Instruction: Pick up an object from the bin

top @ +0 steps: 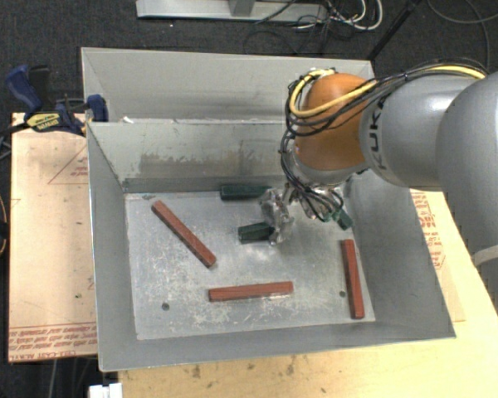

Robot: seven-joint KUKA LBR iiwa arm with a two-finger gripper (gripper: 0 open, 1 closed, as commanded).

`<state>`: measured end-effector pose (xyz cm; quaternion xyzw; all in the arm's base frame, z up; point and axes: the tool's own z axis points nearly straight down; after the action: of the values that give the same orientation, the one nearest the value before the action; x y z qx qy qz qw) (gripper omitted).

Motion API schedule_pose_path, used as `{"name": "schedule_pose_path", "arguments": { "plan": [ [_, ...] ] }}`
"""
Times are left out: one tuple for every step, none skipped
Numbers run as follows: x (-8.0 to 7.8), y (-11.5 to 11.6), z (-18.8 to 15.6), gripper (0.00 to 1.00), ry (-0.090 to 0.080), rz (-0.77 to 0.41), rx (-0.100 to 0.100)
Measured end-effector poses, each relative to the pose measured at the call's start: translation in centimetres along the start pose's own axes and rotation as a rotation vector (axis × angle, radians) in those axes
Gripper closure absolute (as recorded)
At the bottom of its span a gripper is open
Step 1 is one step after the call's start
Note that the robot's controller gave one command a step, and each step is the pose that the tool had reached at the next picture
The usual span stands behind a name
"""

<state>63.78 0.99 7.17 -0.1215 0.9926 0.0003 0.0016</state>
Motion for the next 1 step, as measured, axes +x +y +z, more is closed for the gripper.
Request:
{"name": "schedule_pose_path", "arguments": {
  "plan": [
    [0.0, 0.0, 0.0, 1.0, 0.0, 0.0, 0.0]
  ]
}}
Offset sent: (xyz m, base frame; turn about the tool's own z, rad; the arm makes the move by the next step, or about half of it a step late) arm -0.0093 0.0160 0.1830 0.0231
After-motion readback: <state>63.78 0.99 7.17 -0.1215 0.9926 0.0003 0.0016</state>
